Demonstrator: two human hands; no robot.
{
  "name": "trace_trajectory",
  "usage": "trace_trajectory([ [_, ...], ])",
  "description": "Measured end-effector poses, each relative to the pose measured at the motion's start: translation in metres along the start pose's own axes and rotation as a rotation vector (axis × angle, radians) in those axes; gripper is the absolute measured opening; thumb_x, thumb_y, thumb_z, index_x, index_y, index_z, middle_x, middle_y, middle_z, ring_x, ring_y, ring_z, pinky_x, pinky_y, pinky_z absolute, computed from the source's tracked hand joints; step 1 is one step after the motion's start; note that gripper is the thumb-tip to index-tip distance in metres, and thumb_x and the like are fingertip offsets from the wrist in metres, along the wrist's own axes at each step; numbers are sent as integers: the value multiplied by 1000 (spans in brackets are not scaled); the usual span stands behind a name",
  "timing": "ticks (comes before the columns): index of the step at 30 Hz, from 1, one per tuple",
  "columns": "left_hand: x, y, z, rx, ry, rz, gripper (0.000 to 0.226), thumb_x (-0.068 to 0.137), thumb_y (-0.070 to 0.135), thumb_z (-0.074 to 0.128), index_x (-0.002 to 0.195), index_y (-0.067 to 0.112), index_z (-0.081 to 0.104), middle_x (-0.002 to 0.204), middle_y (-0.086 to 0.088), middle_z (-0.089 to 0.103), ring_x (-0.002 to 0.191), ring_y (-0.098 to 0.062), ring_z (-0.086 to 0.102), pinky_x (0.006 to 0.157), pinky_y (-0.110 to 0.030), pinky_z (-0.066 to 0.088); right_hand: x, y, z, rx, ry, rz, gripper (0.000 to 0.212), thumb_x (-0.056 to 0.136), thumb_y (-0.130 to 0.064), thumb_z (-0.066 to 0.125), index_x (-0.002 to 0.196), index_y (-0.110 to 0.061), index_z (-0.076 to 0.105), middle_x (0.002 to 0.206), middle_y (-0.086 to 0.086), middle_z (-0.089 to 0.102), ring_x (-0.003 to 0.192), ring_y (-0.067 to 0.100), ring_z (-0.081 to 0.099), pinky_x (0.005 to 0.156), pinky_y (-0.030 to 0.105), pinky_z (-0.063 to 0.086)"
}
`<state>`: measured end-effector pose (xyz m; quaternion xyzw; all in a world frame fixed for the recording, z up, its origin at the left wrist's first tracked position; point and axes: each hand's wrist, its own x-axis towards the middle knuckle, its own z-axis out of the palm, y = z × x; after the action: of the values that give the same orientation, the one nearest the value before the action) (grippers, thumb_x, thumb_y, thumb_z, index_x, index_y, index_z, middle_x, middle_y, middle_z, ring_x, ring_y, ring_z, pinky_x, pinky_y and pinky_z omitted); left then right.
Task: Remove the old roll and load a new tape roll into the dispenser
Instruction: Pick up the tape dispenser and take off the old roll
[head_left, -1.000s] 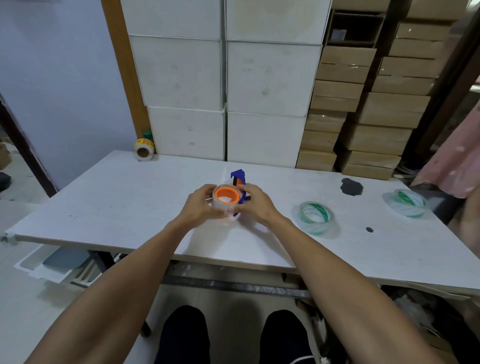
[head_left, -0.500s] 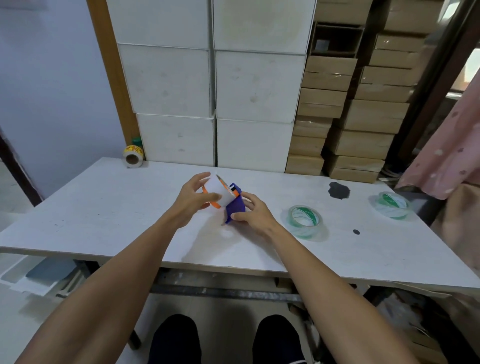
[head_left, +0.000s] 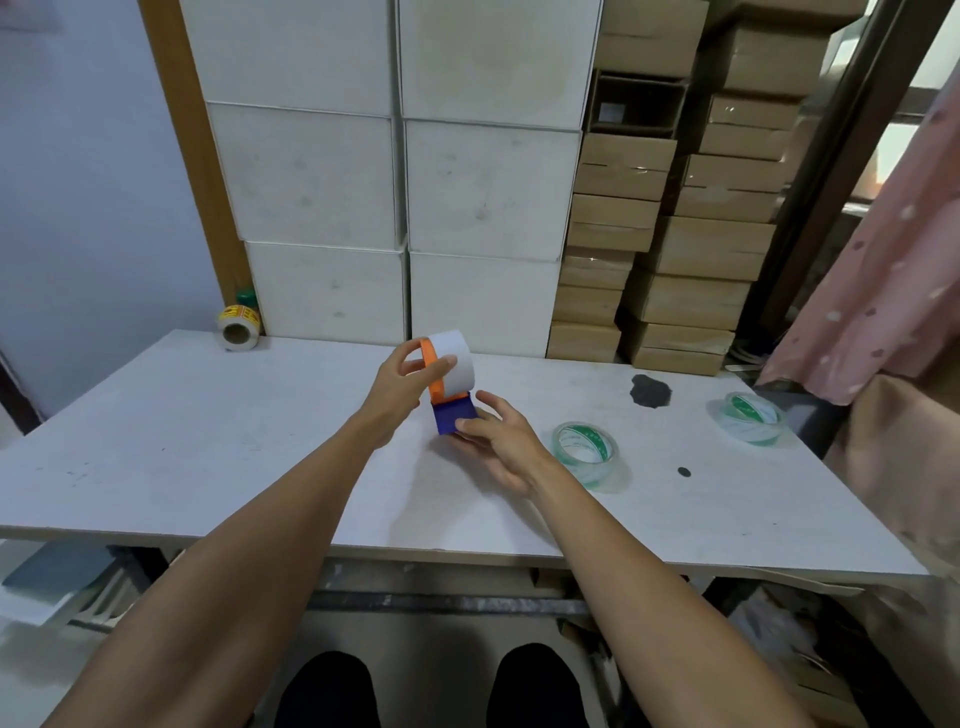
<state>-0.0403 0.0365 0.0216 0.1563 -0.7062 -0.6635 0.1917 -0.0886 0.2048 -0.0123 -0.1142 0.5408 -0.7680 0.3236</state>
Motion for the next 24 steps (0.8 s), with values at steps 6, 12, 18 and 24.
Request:
trace_trajectory([
  [6, 1, 6, 11, -53, -41, -33, 68, 84, 52, 74, 144, 34, 46, 139, -2, 57, 125, -25, 55, 100, -52, 48, -1, -1, -2, 63, 1, -8, 71, 88, 11, 67, 150, -8, 37, 134, 21, 62, 117, 34, 67, 99, 42, 56],
  [12, 1, 6, 9, -98, -35, -34, 68, 82, 46, 79, 142, 32, 50, 137, -4, 60, 125, -26, 57, 99, -55, 53, 1, 1, -10, 11, 3, 4, 69, 86, 2, 74, 146, -8, 42, 131, 18, 66, 115, 33, 69, 102, 44, 55],
  [18, 1, 11, 11, -72, -52, -22, 63, 82, 42, 80, 139, 33, 54, 133, -3, 61, 120, -24, 60, 96, -52, 56, 7, -3, -12, -250, 52, -29, 66, 85, -36, 77, 142, -19, 49, 128, 8, 68, 119, 26, 64, 100, 42, 56],
  [24, 2, 12, 18, -31, -103, -12, 64, 84, 39, 78, 142, 33, 51, 138, -4, 58, 123, -26, 58, 94, -48, 56, 16, -22, -8, -190, 237, -179, 58, 93, -59, 56, 131, -14, 61, 128, 10, 64, 120, 27, 60, 94, 38, 54],
])
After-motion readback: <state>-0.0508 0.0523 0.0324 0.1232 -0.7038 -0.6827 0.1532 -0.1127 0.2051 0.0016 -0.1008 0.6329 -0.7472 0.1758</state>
